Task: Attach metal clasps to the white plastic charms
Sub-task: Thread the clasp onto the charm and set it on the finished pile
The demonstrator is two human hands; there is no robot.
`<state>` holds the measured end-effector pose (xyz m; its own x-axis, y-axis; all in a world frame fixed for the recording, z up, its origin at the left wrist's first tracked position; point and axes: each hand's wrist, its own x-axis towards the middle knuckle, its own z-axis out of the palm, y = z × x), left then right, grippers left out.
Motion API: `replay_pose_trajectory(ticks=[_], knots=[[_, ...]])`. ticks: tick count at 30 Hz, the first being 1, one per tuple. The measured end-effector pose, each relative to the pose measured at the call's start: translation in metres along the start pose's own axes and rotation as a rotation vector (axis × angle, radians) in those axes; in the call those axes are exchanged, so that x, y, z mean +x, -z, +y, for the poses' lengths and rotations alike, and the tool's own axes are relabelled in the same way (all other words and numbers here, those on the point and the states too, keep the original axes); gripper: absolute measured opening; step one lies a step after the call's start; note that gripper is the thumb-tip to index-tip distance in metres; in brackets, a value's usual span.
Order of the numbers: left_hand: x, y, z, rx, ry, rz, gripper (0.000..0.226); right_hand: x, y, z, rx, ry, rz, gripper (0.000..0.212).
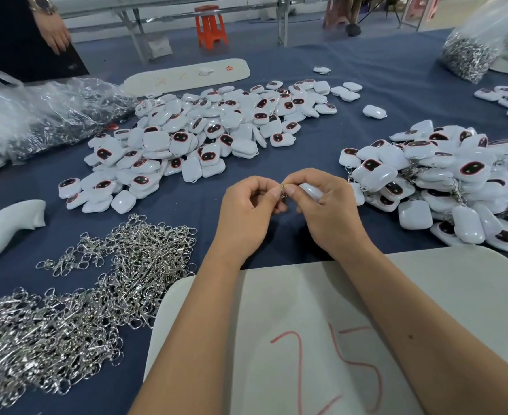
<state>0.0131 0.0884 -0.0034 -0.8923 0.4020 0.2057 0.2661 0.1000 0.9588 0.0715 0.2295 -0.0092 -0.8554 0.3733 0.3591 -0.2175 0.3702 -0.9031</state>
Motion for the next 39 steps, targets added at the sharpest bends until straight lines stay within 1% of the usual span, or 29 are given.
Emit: replay_pose_trajectory(ticks=[5, 10, 12, 14, 17, 24, 28, 32, 39], knots=[[-0.0022, -0.0025, -0.001, 0.11, -0.083, 0.048, 0.008, -0.0002, -0.0007, 0.0, -0.013, 0.021, 0.011, 0.018], [-0.0021, -0.0059, -0.0039, 0.215, -0.198, 0.11, 0.008, 0.0012, 0.0036, 0.0002, 0.03, -0.07, -0.07, 0.02], [-0.0011, -0.0058, -0.0044, 0.251, -0.249, 0.133, 0.009, 0.0014, 0.0054, 0.0005, 0.046, -0.08, -0.084, 0.017], [-0.0006, -0.0055, -0.0045, 0.279, -0.29, 0.138, 0.01, 0.0012, 0.0061, 0.0005, 0.074, -0.085, -0.071, 0.014], [-0.0003, -0.0054, -0.0053, 0.294, -0.336, 0.138, 0.01, 0.0006, 0.0064, 0.0009, 0.082, -0.094, -0.055, 0.016], [-0.0002, -0.003, -0.0066, 0.339, -0.355, 0.125, 0.011, -0.0013, 0.003, -0.001, 0.021, -0.051, 0.015, 0.015], [-0.0009, -0.0019, -0.0061, 0.4, -0.393, 0.086, 0.011, -0.002, 0.0013, -0.0033, -0.054, -0.005, 0.048, 0.015], [-0.003, -0.0024, -0.0045, 0.437, -0.388, 0.081, 0.011, -0.0026, 0.0014, -0.0039, -0.206, 0.094, 0.063, 0.016], [-0.0039, -0.0066, -0.0043, 0.487, -0.369, 0.108, 0.014, -0.0031, 0.0003, -0.0043, -0.386, 0.189, 0.053, 0.02]])
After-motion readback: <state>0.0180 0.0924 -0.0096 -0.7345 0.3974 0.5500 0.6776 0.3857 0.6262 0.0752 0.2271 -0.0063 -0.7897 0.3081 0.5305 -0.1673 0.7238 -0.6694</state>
